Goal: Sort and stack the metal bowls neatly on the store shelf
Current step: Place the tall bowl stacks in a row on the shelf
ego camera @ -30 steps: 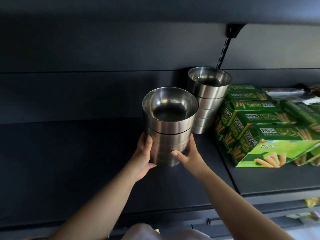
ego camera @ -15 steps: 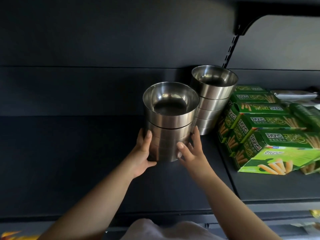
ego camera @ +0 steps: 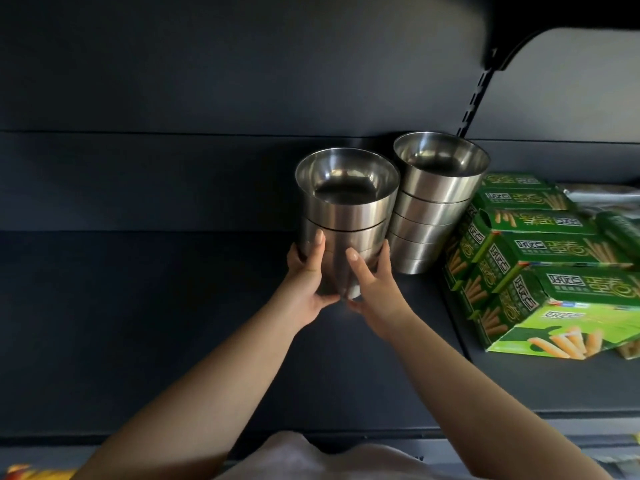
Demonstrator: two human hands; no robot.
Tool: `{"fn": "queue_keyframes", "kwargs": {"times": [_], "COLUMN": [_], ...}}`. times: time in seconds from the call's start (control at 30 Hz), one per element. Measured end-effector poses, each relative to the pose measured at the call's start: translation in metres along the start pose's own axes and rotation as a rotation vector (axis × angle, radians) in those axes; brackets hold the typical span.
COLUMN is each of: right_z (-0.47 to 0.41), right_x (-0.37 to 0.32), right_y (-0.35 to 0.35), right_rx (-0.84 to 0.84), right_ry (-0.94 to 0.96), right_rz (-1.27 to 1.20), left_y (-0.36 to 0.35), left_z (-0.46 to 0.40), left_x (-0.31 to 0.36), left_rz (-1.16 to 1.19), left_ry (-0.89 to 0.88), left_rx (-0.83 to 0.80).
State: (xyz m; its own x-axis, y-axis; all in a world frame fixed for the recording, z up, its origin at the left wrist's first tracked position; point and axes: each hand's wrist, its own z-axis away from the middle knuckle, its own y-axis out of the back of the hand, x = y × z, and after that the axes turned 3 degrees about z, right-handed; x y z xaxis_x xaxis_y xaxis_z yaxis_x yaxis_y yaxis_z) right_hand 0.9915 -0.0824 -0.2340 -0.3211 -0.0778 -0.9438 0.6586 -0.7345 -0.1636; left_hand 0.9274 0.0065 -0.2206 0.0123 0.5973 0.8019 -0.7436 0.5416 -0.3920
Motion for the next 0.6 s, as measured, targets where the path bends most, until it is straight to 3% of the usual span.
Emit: {"fn": "queue_keyframes", "kwargs": {"times": [0.4,0.6], "right_z": [-0.041,-0.046], "right_x": [-0.006,-0.004], "right_y": [-0.005,-0.013], "right_rx": [0.133,0.231], "right_ry": [-0.075,-0.045], "right_rz": [0.103,0.014], "left_y": [-0.011,-0.012], "left_z": [-0.031,-0.032], "left_x": [0.02,0.025], "left_rz": [-0.014,-0.038], "left_ry": [0.017,-0.001], "left_rx": [-0.007,-0.027]}}
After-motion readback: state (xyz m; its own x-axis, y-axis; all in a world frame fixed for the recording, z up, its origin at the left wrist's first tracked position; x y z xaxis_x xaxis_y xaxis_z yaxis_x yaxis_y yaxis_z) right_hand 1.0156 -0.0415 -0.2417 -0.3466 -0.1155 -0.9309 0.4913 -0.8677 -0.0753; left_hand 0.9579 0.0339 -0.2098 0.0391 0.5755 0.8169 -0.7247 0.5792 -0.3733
